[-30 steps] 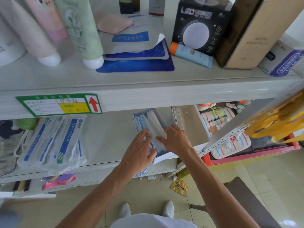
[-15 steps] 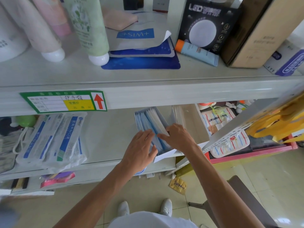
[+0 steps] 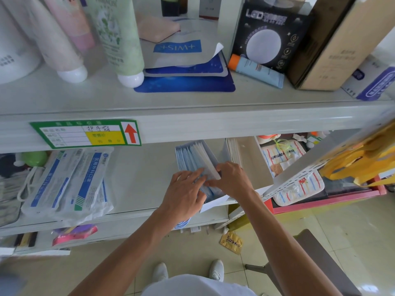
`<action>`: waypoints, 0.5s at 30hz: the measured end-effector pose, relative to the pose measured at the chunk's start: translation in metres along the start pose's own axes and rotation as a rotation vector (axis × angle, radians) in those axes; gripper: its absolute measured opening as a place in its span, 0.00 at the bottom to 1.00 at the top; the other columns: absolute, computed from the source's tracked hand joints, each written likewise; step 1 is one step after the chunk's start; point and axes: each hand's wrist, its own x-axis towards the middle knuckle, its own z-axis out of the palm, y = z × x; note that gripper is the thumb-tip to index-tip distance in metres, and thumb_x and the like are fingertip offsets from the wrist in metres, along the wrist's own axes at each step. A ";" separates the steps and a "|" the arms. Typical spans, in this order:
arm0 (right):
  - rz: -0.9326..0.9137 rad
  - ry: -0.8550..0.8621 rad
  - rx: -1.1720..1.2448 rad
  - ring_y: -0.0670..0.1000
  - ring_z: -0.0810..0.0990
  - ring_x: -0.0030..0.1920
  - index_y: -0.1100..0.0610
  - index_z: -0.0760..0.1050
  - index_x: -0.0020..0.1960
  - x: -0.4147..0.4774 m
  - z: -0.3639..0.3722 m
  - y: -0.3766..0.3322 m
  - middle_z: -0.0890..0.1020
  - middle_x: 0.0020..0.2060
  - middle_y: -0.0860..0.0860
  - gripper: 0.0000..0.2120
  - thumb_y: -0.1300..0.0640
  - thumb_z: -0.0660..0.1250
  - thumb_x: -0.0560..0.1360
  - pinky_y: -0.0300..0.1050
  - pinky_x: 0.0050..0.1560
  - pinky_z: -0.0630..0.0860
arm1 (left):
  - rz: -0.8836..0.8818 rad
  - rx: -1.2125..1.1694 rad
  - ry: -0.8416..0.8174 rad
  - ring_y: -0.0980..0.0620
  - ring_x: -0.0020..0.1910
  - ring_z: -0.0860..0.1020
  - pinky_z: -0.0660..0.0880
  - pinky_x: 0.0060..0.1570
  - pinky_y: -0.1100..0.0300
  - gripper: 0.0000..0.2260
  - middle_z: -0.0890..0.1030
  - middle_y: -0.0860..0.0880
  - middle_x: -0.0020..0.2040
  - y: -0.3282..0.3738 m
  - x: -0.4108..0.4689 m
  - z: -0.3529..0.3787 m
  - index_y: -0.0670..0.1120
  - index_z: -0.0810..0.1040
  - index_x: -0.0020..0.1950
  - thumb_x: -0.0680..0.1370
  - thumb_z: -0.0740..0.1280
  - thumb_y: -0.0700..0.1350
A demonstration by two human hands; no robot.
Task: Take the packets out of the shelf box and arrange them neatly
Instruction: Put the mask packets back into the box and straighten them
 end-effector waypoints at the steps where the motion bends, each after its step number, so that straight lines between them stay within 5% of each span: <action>1: -0.001 -0.003 -0.002 0.50 0.78 0.42 0.55 0.79 0.46 0.000 0.000 0.000 0.78 0.42 0.49 0.26 0.32 0.71 0.68 0.47 0.46 0.78 | -0.004 0.008 -0.007 0.51 0.72 0.68 0.58 0.72 0.53 0.25 0.65 0.53 0.79 0.000 0.000 0.000 0.52 0.68 0.75 0.78 0.50 0.53; 9: 0.012 -0.086 0.083 0.52 0.81 0.41 0.59 0.81 0.50 0.006 -0.007 0.003 0.82 0.41 0.52 0.15 0.47 0.65 0.79 0.48 0.45 0.81 | -0.027 -0.005 -0.015 0.48 0.71 0.67 0.60 0.72 0.51 0.24 0.69 0.50 0.74 0.002 0.002 0.000 0.54 0.68 0.75 0.79 0.53 0.52; 15: 0.119 -0.113 0.034 0.60 0.82 0.47 0.62 0.77 0.54 0.011 -0.011 -0.011 0.80 0.49 0.59 0.14 0.53 0.63 0.77 0.54 0.49 0.81 | -0.057 -0.031 -0.001 0.48 0.69 0.69 0.59 0.71 0.52 0.21 0.68 0.50 0.73 0.000 0.004 0.001 0.52 0.72 0.69 0.77 0.55 0.51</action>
